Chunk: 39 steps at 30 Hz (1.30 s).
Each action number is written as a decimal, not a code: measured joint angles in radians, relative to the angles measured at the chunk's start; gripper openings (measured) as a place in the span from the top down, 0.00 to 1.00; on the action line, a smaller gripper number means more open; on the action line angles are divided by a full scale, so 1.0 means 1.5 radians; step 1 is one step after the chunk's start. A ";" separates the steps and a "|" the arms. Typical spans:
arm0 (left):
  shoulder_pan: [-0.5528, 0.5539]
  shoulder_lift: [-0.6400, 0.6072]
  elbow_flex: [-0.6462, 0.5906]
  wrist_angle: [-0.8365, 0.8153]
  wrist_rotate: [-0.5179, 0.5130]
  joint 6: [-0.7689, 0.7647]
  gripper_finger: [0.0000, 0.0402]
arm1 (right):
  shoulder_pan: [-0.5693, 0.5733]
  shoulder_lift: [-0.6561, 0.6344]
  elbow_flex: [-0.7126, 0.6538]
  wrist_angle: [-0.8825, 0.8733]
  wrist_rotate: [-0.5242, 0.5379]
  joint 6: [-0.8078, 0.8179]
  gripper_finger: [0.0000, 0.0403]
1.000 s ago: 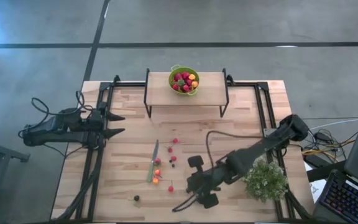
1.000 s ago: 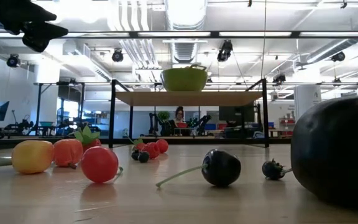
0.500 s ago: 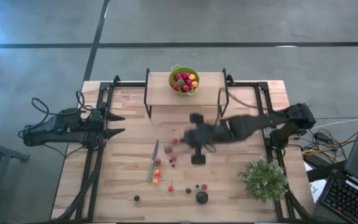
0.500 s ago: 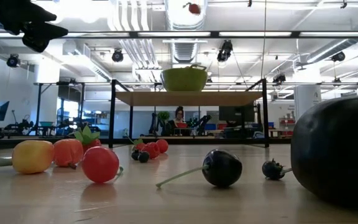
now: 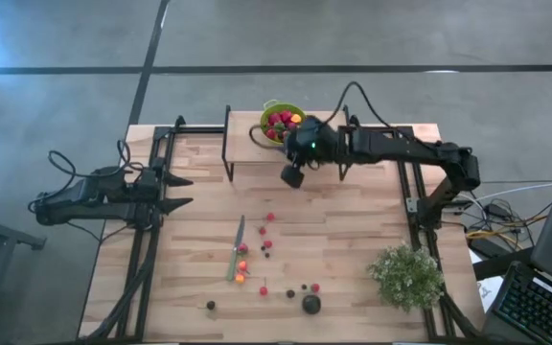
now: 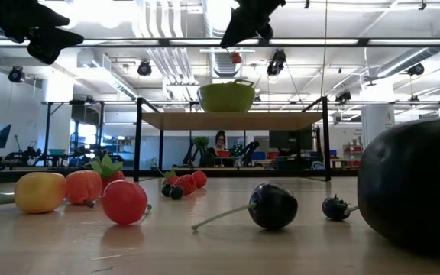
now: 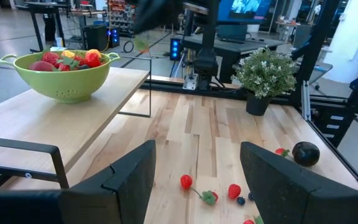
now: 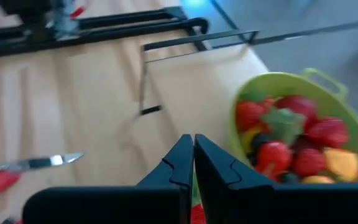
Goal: Pick & Place Fruit
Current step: Put the strawberry into the green colander on the shelf
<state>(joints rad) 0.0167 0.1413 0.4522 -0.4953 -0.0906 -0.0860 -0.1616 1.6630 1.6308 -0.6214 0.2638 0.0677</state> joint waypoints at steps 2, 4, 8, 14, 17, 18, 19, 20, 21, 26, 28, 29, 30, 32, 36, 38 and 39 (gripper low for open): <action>0.000 0.000 0.000 0.000 0.000 0.000 0.40 | -0.022 0.000 0.001 0.011 0.000 0.000 0.98; 0.000 0.000 0.000 0.000 0.000 0.000 0.40 | -0.044 0.001 0.000 0.029 0.000 0.001 0.98; 0.000 0.000 0.000 0.000 0.000 0.000 0.40 | -0.086 0.006 -0.001 0.068 -0.001 0.002 0.98; 0.000 0.000 0.000 0.000 0.000 0.000 0.40 | -0.140 0.005 -0.002 0.086 -0.025 0.018 0.98; 0.000 0.000 0.000 0.000 0.000 0.000 0.40 | -0.154 0.005 -0.008 0.088 -0.053 0.035 0.98; 0.000 0.000 0.000 0.000 0.000 0.000 0.40 | -0.156 0.005 -0.010 0.088 -0.054 0.039 0.98; 0.000 0.000 0.000 0.000 0.000 0.000 0.40 | -0.156 0.005 -0.012 0.088 -0.054 0.040 0.98; 0.000 0.000 0.000 0.000 0.000 0.000 0.40 | -0.155 0.006 -0.013 0.088 -0.054 0.040 0.98; 0.000 0.000 0.000 0.000 0.000 0.000 0.40 | -0.155 0.006 -0.013 0.088 -0.054 0.038 0.98; 0.000 0.000 0.000 0.000 0.000 0.000 0.40 | -0.156 0.006 -0.014 0.091 -0.054 0.031 0.98; 0.000 0.000 0.000 0.000 0.000 0.000 0.40 | -0.157 0.006 -0.015 0.093 -0.054 0.030 0.98; 0.000 0.000 0.000 0.000 0.000 0.000 0.40 | -0.158 0.007 -0.016 0.097 -0.054 0.030 0.98; 0.000 0.000 0.000 0.000 0.000 0.000 0.40 | -0.159 0.010 -0.016 0.102 -0.055 0.030 0.98; 0.000 0.000 0.000 0.000 0.000 0.000 0.40 | -0.161 0.016 -0.016 0.103 -0.057 0.030 0.98; 0.000 0.000 0.000 0.000 0.000 0.000 0.40 | -0.163 0.034 -0.016 0.113 -0.057 0.018 0.98; 0.000 0.000 0.000 0.000 0.000 0.000 0.40 | -0.166 0.037 -0.017 0.115 -0.056 0.014 0.98; 0.000 0.000 0.000 0.000 0.000 0.000 0.40 | -0.168 0.037 -0.017 0.118 -0.055 0.014 0.98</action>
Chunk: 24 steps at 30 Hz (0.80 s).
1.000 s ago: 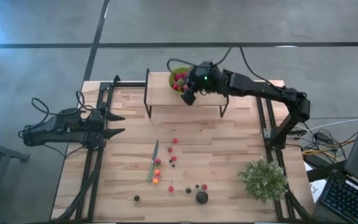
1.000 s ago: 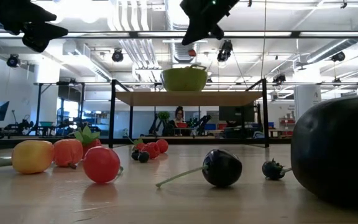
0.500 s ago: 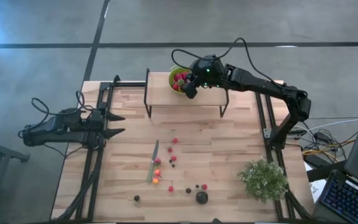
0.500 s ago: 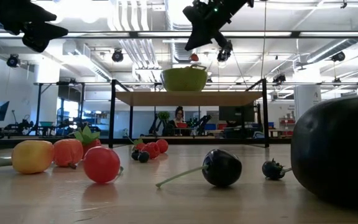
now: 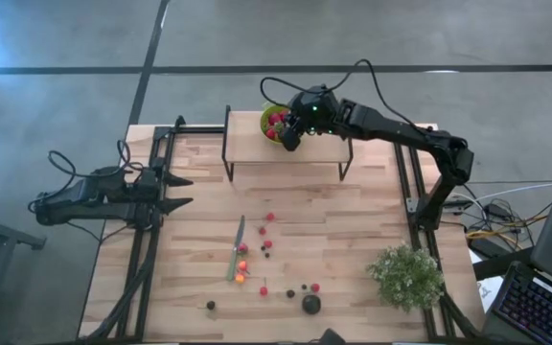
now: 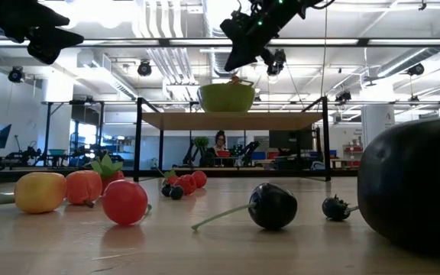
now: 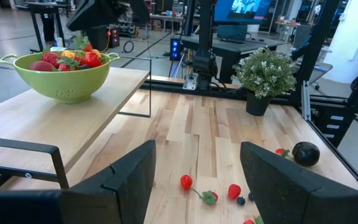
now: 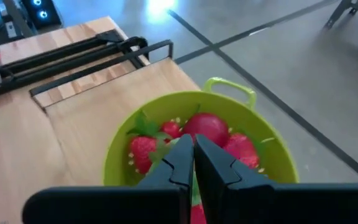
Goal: Pick & Place Fruit
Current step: Put the strawberry into the green colander on the shelf, then put the black cherry into the green colander on the shelf
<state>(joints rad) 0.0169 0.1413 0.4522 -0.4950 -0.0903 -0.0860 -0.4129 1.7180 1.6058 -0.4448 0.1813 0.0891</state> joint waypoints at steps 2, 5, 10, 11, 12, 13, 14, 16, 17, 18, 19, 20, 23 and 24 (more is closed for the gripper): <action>0.000 0.000 0.000 0.000 0.000 0.000 0.40 | -0.005 -0.002 0.000 0.008 0.001 0.007 0.98; 0.000 0.000 0.000 0.000 0.000 0.000 0.40 | -0.008 -0.004 0.002 0.007 0.001 0.024 0.96; 0.000 0.000 0.000 0.000 0.000 0.000 0.40 | -0.007 -0.004 0.002 0.005 0.000 0.018 0.83; 0.000 0.000 0.000 0.000 0.000 0.000 0.40 | -0.007 -0.004 0.002 0.005 0.000 0.013 0.79; 0.000 0.000 0.000 0.000 0.000 0.000 0.40 | -0.007 -0.004 0.002 0.005 0.001 0.008 0.75; 0.000 0.000 0.000 0.000 0.000 0.000 0.40 | -0.007 -0.004 0.002 0.004 -0.001 0.006 0.71; 0.000 0.000 0.000 0.000 0.000 0.000 0.40 | -0.007 -0.006 0.004 -0.003 -0.006 0.006 0.67; 0.000 0.000 0.000 0.000 0.000 0.000 0.40 | -0.008 -0.010 0.015 -0.014 -0.038 0.019 0.60; 0.000 0.000 0.000 0.000 0.000 0.000 0.40 | -0.008 -0.012 0.021 -0.014 -0.065 0.025 0.56; 0.000 0.000 0.000 0.000 0.000 0.000 0.40 | -0.008 -0.015 0.027 -0.013 -0.102 0.026 0.53; 0.000 0.000 0.000 0.000 0.000 0.000 0.40 | -0.007 -0.016 0.031 -0.013 -0.141 0.024 0.50; 0.000 0.000 0.000 0.000 0.000 0.000 0.40 | -0.003 -0.017 0.036 -0.013 -0.177 0.023 0.48; 0.000 0.000 0.000 0.000 0.000 0.000 0.40 | 0.020 -0.015 0.048 -0.017 -0.229 0.032 0.44; 0.000 0.000 0.000 0.000 0.000 0.000 0.40 | 0.031 -0.015 0.053 -0.016 -0.230 0.035 0.43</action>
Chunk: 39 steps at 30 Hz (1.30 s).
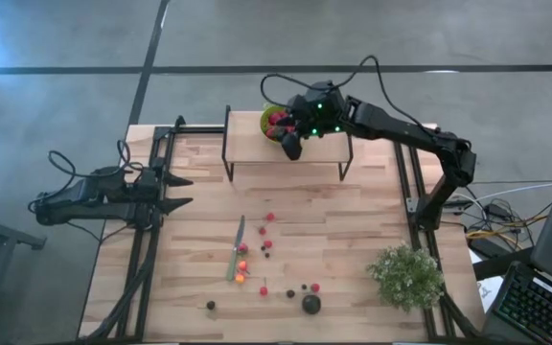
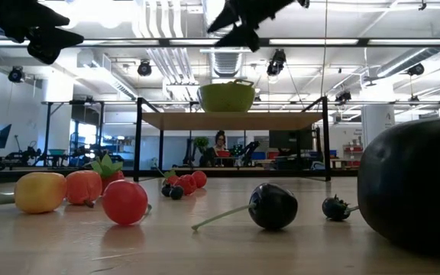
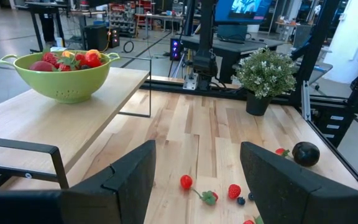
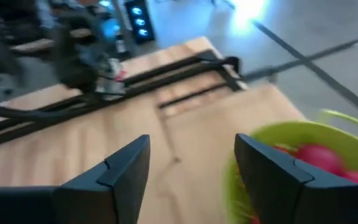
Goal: Pick & Place Fruit
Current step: Put the black cherry into the green colander on the shelf
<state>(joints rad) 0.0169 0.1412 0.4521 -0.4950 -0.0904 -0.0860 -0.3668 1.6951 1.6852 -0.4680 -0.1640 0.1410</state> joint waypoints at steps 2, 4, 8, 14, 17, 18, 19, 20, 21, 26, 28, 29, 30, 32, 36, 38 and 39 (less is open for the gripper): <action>0.000 0.000 0.000 0.000 0.000 0.000 0.40 | 0.021 -0.002 0.010 -0.001 -0.002 -0.001 0.41; 0.000 0.000 0.000 0.000 0.000 0.000 0.40 | 0.045 -0.003 0.024 -0.002 -0.002 -0.006 0.41; 0.000 0.000 0.000 0.000 0.000 0.000 0.40 | 0.098 -0.005 0.046 -0.005 -0.001 -0.026 0.42; 0.000 0.000 0.000 0.000 0.000 0.000 0.40 | 0.175 -0.005 0.057 -0.005 0.005 -0.057 0.48; 0.000 0.000 0.000 0.000 0.000 0.000 0.40 | 0.207 -0.005 0.066 -0.005 0.007 -0.059 0.50; 0.000 0.000 0.000 0.000 0.000 0.000 0.40 | 0.217 -0.005 0.070 -0.005 0.008 -0.060 0.51; 0.000 0.000 0.000 0.000 0.000 0.000 0.40 | 0.227 -0.005 0.073 -0.005 0.008 -0.061 0.51; 0.000 0.000 0.000 0.000 0.000 0.000 0.40 | 0.237 -0.005 0.076 -0.005 0.008 -0.064 0.52; 0.000 0.000 0.000 0.000 0.000 0.000 0.40 | 0.246 -0.005 0.078 -0.005 0.008 -0.068 0.53; 0.000 0.000 0.000 0.000 0.000 0.000 0.40 | 0.289 -0.005 0.082 -0.020 0.074 -0.090 0.57; 0.000 0.000 0.000 0.000 0.000 0.000 0.40 | 0.304 -0.005 0.081 -0.025 0.097 -0.092 0.58; 0.000 0.000 0.000 0.000 0.000 0.000 0.40 | 0.311 -0.005 0.081 -0.030 0.099 -0.091 0.59; 0.000 0.000 0.000 0.000 0.000 0.000 0.40 | 0.317 -0.005 0.081 -0.037 0.101 -0.087 0.60; 0.000 0.000 0.000 0.000 0.000 0.000 0.40 | 0.331 -0.005 0.081 -0.056 0.107 -0.079 0.62; 0.000 0.000 0.000 0.000 0.000 0.000 0.40 | 0.357 -0.005 0.079 -0.107 0.112 -0.074 0.65; 0.000 0.000 0.000 0.000 0.000 0.000 0.40 | 0.372 -0.005 0.070 -0.128 0.112 -0.064 0.67; 0.000 0.000 0.000 0.000 0.000 0.000 0.40 | 0.380 -0.005 0.062 -0.131 0.112 -0.061 0.68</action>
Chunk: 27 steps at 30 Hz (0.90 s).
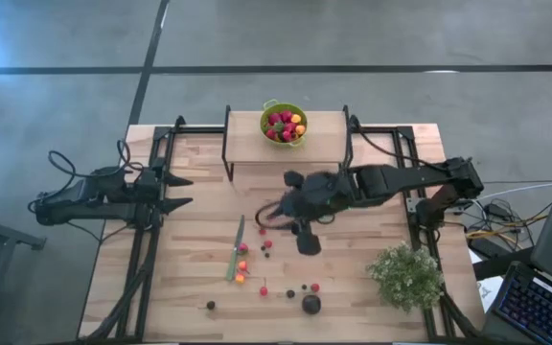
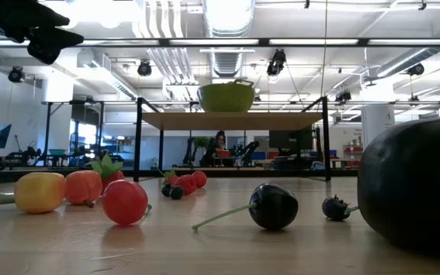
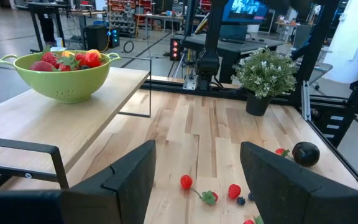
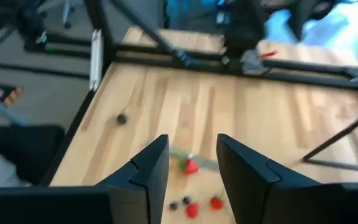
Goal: Pick & Place Fruit
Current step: Put the black cherry into the green colander on the shelf
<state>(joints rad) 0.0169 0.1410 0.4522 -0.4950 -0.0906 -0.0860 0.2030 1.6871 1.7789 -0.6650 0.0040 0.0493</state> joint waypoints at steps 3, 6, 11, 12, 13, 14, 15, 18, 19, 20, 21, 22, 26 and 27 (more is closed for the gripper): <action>0.000 0.000 0.000 0.000 0.000 0.000 0.40 | 0.024 0.001 -0.020 -0.005 0.000 0.004 0.71; 0.000 0.000 0.000 0.000 0.000 0.000 0.40 | 0.049 0.001 -0.029 -0.006 0.000 0.028 0.73; 0.000 0.000 0.000 0.000 0.000 0.000 0.40 | 0.090 0.001 -0.037 -0.014 0.000 0.053 0.77; 0.000 0.000 0.000 0.000 0.000 0.000 0.40 | 0.098 0.001 -0.039 -0.012 0.000 0.055 0.78; 0.000 0.000 0.000 0.000 0.000 0.000 0.40 | 0.105 0.000 -0.042 -0.012 0.000 0.055 0.78; 0.000 0.000 0.000 0.000 0.000 0.000 0.40 | 0.112 0.000 -0.045 -0.012 0.005 0.055 0.79; 0.000 0.000 0.000 0.000 0.000 0.000 0.40 | 0.119 0.000 -0.048 -0.012 0.015 0.055 0.80; 0.000 0.000 0.000 0.000 0.000 0.000 0.40 | 0.137 0.001 -0.055 -0.014 0.036 0.059 0.82; 0.000 0.000 0.000 0.000 0.000 0.000 0.40 | 0.142 0.001 -0.056 -0.013 0.038 0.071 0.83; 0.000 0.000 0.000 0.000 0.000 0.000 0.40 | 0.148 0.001 -0.057 -0.013 0.038 0.085 0.83; 0.000 0.000 0.000 0.000 0.000 0.000 0.40 | 0.154 0.001 -0.058 -0.014 0.038 0.097 0.84; 0.000 0.000 0.000 0.000 0.000 0.000 0.40 | 0.160 0.001 -0.059 -0.017 0.038 0.107 0.85; 0.000 0.000 0.000 0.000 0.000 0.000 0.40 | 0.183 0.001 -0.069 -0.024 0.038 0.134 0.86; 0.000 0.000 0.000 0.000 0.000 0.000 0.40 | 0.189 0.001 -0.074 -0.025 0.038 0.140 0.86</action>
<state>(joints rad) 0.0167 0.1410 0.4522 -0.4950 -0.0905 -0.0860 0.4871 1.6878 1.6673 -0.7028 0.0612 0.2599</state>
